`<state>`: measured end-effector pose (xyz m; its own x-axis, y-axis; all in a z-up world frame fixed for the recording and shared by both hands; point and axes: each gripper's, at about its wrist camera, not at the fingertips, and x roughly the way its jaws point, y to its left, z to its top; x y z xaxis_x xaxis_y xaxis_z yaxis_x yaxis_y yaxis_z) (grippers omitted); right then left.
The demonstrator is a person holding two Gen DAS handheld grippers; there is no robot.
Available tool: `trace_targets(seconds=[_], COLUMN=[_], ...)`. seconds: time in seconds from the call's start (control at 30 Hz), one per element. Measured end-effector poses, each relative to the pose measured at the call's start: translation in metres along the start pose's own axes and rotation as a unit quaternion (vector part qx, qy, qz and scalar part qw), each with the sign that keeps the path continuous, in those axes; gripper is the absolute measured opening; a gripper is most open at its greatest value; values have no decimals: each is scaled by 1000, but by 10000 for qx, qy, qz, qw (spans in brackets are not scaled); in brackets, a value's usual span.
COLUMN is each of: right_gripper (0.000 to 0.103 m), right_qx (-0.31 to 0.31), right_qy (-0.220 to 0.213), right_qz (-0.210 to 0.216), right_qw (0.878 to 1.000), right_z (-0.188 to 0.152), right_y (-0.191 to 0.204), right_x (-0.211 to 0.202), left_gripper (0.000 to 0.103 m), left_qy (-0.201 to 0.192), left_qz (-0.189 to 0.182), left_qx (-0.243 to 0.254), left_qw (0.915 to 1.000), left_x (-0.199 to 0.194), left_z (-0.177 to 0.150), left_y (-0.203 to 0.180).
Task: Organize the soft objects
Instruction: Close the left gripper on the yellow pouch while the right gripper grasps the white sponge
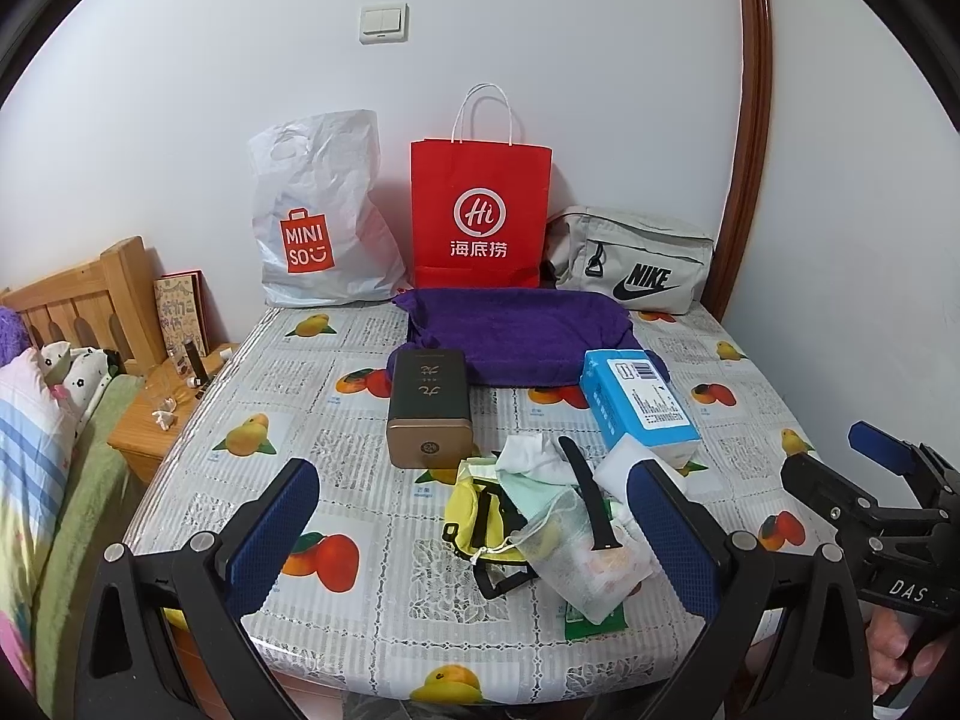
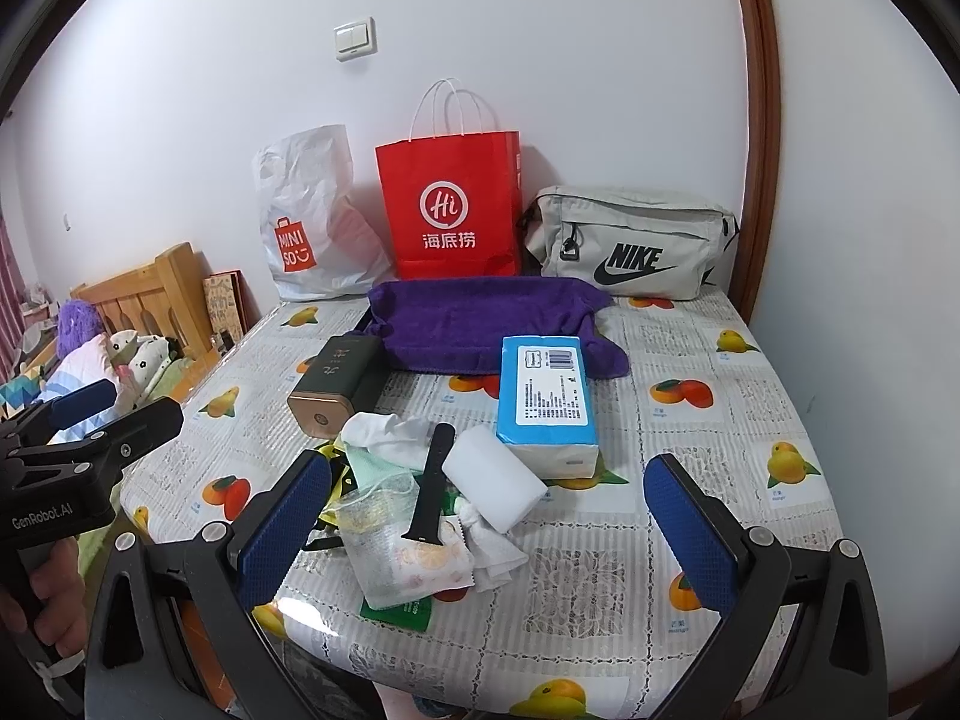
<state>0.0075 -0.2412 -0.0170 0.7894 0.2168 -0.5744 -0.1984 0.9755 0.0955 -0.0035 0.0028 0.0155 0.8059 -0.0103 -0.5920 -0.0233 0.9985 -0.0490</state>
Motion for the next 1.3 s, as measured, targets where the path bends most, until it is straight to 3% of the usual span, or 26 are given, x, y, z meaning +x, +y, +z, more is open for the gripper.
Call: trace_targets(seconds=[0.37,0.63,0.9,1.07,1.3], right_gripper=[103,103,101,92,88], right_qx=[90,245,203,21,-194], right_qy=[206,389,597,775,907], right_qz=[-73,-84,165,320,441], right_qw=[9997,9989,9979,9965,9947], right_z=[-4,-20,-34,-36,-38], right_y=[-13,-33,-38,-33,-27], right_x=[20,54,100,135,165], left_gripper=[103,101,101,100,99], left_qy=[113,765,1105,1307,1463], left_qz=[-69,-76,30,-160,-606], left_qx=[-74,-84,-68,-78,-395], left_qw=[9999,9970,9938,9913,9866], left_x=[23,76,113,130,147], left_z=[-5,-24,-43,-51,-53], left_y=[4,9,12,13,25])
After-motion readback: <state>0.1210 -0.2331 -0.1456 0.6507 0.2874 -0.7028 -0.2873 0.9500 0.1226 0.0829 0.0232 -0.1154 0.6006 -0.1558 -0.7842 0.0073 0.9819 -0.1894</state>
